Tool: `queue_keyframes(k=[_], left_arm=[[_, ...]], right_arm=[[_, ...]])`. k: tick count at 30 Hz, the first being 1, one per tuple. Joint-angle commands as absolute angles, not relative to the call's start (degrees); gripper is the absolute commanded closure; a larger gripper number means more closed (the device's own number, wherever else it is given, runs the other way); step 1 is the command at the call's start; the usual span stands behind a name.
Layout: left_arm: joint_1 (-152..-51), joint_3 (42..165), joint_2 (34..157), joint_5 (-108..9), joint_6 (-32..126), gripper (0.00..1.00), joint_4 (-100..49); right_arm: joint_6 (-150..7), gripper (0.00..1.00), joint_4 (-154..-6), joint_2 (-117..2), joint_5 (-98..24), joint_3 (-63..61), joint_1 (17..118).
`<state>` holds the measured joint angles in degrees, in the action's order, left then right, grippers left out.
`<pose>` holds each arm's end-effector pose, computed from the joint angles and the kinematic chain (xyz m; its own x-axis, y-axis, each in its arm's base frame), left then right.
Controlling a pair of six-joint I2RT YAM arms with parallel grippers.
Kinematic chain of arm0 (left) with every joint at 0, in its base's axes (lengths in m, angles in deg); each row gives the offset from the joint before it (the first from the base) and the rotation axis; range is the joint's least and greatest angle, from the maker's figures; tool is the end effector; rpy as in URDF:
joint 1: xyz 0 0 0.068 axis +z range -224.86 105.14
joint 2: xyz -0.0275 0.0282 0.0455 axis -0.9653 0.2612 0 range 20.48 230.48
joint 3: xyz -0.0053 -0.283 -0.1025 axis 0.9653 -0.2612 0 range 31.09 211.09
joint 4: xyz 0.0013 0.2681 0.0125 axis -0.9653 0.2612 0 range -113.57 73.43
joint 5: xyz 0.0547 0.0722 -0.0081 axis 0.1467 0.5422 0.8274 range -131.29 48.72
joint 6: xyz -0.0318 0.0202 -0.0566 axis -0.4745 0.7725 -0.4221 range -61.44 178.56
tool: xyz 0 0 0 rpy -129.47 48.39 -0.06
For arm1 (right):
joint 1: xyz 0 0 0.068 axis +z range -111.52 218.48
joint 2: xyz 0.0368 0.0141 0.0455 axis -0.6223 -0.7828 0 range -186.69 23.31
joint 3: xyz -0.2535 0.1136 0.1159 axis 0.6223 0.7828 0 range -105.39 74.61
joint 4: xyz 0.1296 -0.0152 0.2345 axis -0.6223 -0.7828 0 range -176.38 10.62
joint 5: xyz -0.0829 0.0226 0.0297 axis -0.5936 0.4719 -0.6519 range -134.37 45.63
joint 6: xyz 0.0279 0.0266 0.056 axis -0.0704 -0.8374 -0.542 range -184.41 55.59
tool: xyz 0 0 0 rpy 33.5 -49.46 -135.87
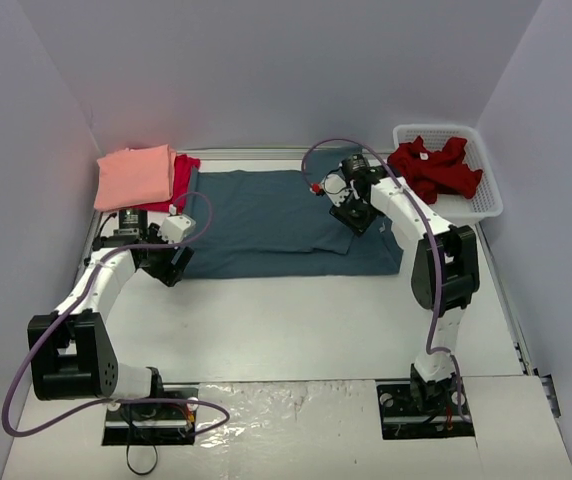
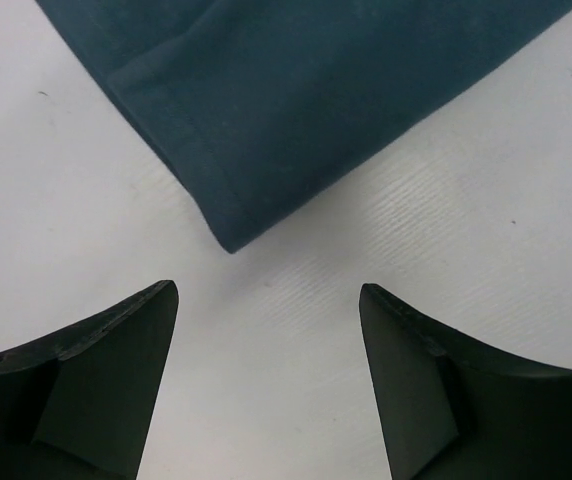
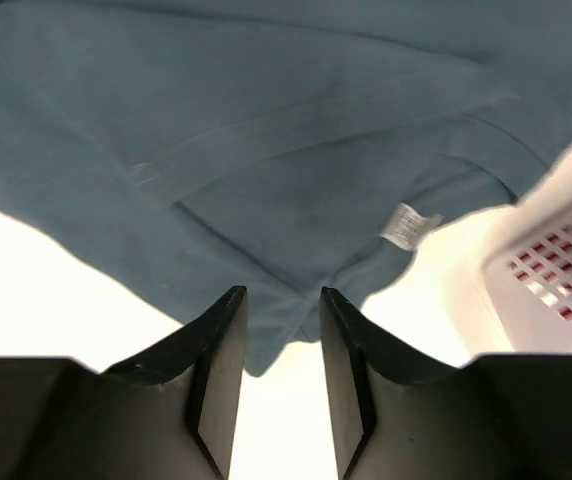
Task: Fold and stack the t-shirts
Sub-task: Fold the flattened tshirt in 1/3 of the way
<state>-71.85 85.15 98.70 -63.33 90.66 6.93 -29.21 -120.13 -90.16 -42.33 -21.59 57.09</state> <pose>0.2878 -0.0055 0.2502 -0.6007 0.4616 -0.6528 0.5753 0.8165 0.0481 0.4387 0.1497 0.2557 -0.4628 -0.7635 -0.4504 -0.7385 0.6131 -0.2805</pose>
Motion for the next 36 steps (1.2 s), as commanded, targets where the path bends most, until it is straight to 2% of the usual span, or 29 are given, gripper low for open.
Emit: queue_keyframes(k=[1, 5, 21, 36], left_arm=[[-72.0, 83.5, 95.8, -67.6, 87.7, 0.28, 5.0], [-72.0, 81.9, 95.4, -67.7, 88.0, 0.28, 4.6], [-71.8, 78.4, 95.2, -67.6, 88.4, 0.28, 1.0], [-71.9, 77.2, 94.7, -67.6, 88.7, 0.28, 0.0]], right_arm=[[-27.8, 0.72, -121.0, -87.7, -38.9, -19.2, 58.5], [-26.7, 0.74, -121.0, -88.8, -38.2, -18.2, 59.2], [-26.2, 0.62, -120.9, -96.0, -35.1, -19.2, 61.0], [-26.6, 0.59, -120.6, -99.6, -35.7, -21.6, 61.4]])
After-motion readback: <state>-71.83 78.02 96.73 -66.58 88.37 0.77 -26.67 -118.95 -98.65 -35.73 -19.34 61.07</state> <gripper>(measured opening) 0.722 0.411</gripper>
